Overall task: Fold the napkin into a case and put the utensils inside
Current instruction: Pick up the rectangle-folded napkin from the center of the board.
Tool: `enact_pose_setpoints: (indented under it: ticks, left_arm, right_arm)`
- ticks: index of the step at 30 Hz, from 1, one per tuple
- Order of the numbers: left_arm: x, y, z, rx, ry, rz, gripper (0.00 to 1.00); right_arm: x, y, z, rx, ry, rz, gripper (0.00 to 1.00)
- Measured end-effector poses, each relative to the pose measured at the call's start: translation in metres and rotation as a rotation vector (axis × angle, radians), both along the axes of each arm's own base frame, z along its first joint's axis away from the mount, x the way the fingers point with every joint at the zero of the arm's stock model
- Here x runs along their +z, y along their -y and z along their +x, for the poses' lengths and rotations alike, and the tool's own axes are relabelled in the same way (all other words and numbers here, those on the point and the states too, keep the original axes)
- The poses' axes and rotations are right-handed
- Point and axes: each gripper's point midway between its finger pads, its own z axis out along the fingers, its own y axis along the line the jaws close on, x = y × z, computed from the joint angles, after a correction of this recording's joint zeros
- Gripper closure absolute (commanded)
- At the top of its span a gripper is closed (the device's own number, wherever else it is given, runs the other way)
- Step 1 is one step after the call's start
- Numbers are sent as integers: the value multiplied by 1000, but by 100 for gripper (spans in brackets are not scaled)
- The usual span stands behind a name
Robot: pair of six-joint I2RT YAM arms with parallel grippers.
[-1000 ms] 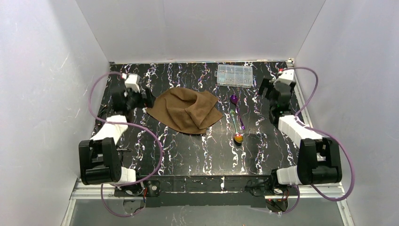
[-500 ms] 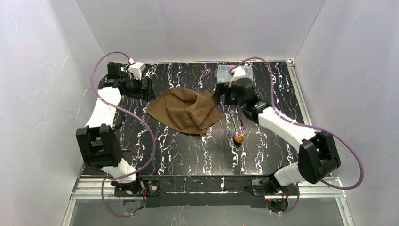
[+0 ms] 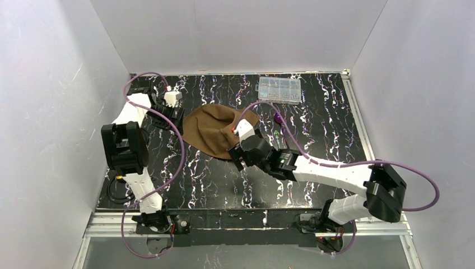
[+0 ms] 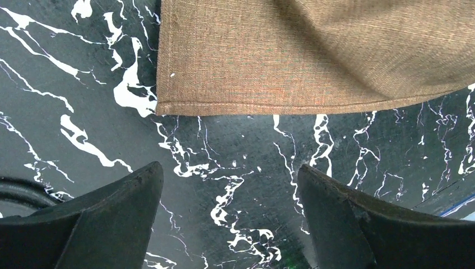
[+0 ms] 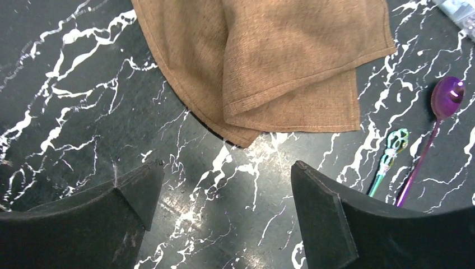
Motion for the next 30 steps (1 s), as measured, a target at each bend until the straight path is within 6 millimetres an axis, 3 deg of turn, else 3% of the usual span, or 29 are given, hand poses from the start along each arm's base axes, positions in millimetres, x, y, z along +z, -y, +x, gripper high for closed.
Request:
enact_pose_setpoints:
  ticks: [5,12,17,22,27,30]
  left_arm:
    - [-17,-3,5,29,-53,12,20]
    - [-38,-4,8,77,-121,13,39]
    - [-44,-3,22,107,-122,-3,69]
    - [-51,5,28,132,-146,-54,100]
    - [-52,13,26,136,-165,-94,100]
    - [-49,16,23,132,-166,-110,100]
  right_arm:
    - [-27,-10,-8,24,-23,-68,12]
    - [-50,-20,-11,49,-32,-115,14]
    - [-56,-30,-7,57,-17,-103,15]
    - [-76,-39,-4,72,-21,-124,13]
    - [-101,-45,-5,107,-43,-168,8]
    - [-106,-49,-5,128,-46,-182,7]
